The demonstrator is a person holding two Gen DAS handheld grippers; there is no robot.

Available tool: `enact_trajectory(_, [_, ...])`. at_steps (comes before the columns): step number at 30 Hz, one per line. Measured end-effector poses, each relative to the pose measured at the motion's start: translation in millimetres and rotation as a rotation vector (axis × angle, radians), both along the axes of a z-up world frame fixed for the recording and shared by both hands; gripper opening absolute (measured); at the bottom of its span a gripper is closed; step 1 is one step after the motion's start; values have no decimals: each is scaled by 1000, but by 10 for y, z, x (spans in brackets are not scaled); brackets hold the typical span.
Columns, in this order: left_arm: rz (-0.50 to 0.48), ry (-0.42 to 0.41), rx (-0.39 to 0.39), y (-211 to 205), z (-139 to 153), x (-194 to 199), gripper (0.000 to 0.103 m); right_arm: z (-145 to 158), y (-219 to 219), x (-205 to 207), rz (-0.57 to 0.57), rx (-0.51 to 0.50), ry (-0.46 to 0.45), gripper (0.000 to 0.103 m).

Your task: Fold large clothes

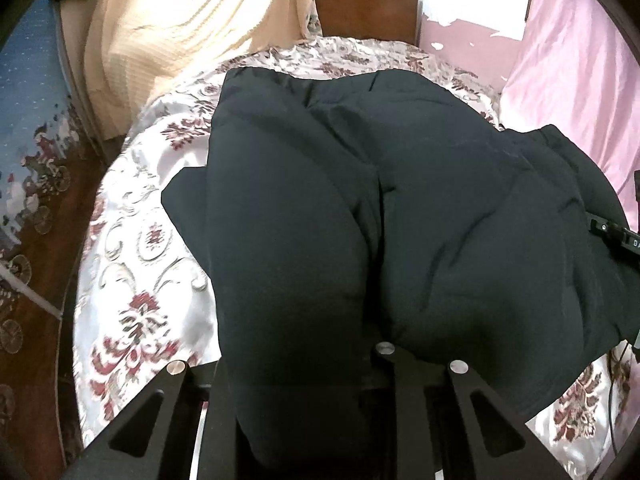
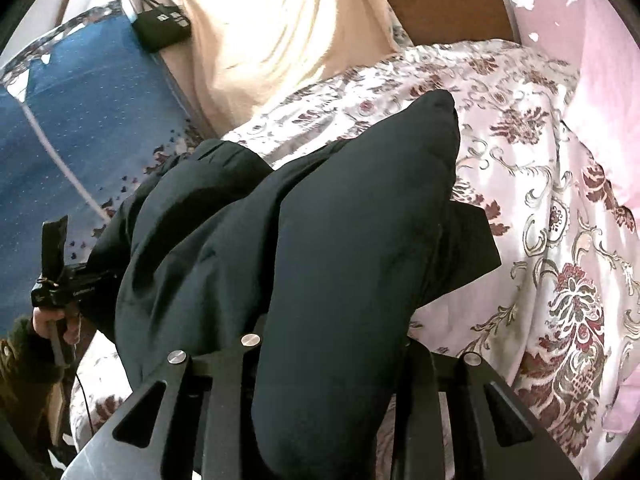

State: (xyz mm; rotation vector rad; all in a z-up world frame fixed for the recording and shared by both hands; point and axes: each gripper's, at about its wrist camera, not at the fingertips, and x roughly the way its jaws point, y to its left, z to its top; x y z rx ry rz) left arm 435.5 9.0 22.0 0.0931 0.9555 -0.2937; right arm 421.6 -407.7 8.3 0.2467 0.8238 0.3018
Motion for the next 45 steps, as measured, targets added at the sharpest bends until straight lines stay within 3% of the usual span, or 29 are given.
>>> enact_trajectory(5, [19,-6,-8,125,120,-356,21,152,111,-253,34,-21,-14,25])
enact_trajectory(12, [6,7,12,156,39,-704,21,205,202,-646,48,-39,-11,25])
enact_trajectory(17, [1,41,16,131,-175,-760,21,29,199,-745,30,-44,17,25])
enact_trajectory(20, [-1,103,34,112,-401,-728,21,-187,177,-754,6,-51,70,26])
enact_trajectory(23, [4,102,56,103,-515,-751,24,-402,179,-726,-16,-101,112,30])
enact_trajectory(28, [40,145,56,146,-580,-709,39,-588,165,-693,-45,-139,170,44])
enact_trajectory(30, [60,152,69,157,-615,-713,48,-637,193,-689,-51,-181,187,62])
enact_trajectory(33, [87,154,56,217,-645,-725,62,-699,249,-721,-54,-265,214,79])
enact_trajectory(34, [109,153,51,254,-647,-740,63,-710,249,-740,-64,-294,218,82])
enact_trajectory(36, [136,152,40,308,-638,-766,67,-669,235,-774,-87,-336,213,98])
enact_trajectory(40, [203,104,20,418,-515,-885,86,-522,165,-887,-138,-402,158,101])
enact_trajectory(45, [227,-25,63,377,-282,-1097,98,-410,96,-1009,-205,-409,131,101])
